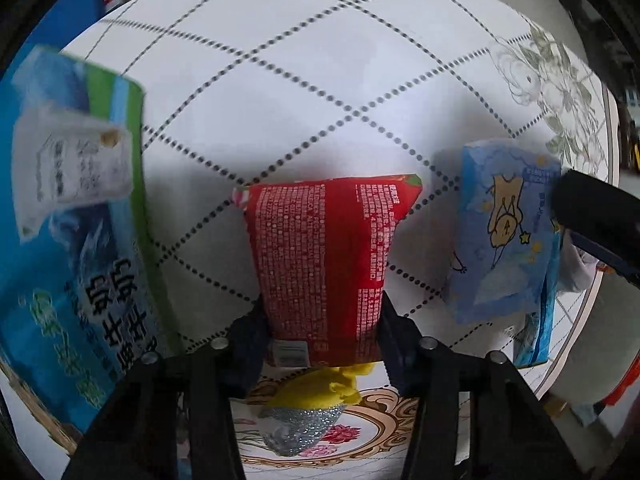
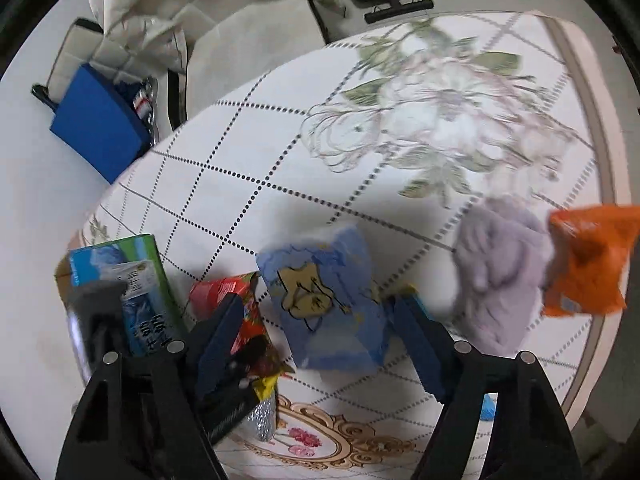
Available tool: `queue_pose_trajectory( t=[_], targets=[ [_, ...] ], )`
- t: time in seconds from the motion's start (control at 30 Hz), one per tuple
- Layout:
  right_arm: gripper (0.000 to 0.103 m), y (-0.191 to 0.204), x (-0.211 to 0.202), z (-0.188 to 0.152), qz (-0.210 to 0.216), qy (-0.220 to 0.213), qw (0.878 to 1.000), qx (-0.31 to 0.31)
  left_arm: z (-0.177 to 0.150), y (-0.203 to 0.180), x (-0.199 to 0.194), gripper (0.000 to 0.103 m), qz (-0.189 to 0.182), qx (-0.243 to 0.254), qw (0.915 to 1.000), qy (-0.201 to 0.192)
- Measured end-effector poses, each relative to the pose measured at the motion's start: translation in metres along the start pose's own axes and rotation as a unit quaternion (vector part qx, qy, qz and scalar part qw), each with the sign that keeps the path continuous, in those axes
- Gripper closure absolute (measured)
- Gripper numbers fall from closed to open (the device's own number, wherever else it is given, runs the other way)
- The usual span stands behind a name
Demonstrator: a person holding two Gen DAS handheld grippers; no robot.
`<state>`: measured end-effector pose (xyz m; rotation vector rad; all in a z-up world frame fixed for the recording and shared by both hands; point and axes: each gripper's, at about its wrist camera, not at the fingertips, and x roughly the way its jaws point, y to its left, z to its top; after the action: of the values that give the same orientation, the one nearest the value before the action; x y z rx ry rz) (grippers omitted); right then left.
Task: Organize soft objects
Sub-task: 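Grasp the red snack pack with the left tool while the right tool grasps the blue tissue pack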
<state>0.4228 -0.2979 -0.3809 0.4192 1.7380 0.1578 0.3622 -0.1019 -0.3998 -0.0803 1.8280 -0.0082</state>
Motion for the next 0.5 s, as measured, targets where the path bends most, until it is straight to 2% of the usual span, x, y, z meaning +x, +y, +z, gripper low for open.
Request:
queue_pose_trajectory(
  t=[0.17,0.37,0.43,0.5],
  targets=[
    [0.023,0.012,0.027,0.011,-0.030,0.025,0.999,-0.016,-0.012,0.008,0.005,0.054,-0.015,-0.021,0.9996,-0.006],
    [0.020,0.020,0.056,0.014,-0.062,0.050,0.996,-0.030,-0.014,0.010,0.011,0.054,-0.012,-0.009,0.9999,-0.003],
    [0.020,0.028,0.060,0.012,-0.089,0.051,0.994,-0.046,-0.014,0.008,0.010,0.056,-0.013,-0.006,0.9999,-0.003],
    [0.026,0.035,0.063,0.008,-0.119,0.046,0.990,-0.061,-0.017,0.007,0.009,0.058,-0.014,-0.006,0.9999,-0.006]
  ],
)
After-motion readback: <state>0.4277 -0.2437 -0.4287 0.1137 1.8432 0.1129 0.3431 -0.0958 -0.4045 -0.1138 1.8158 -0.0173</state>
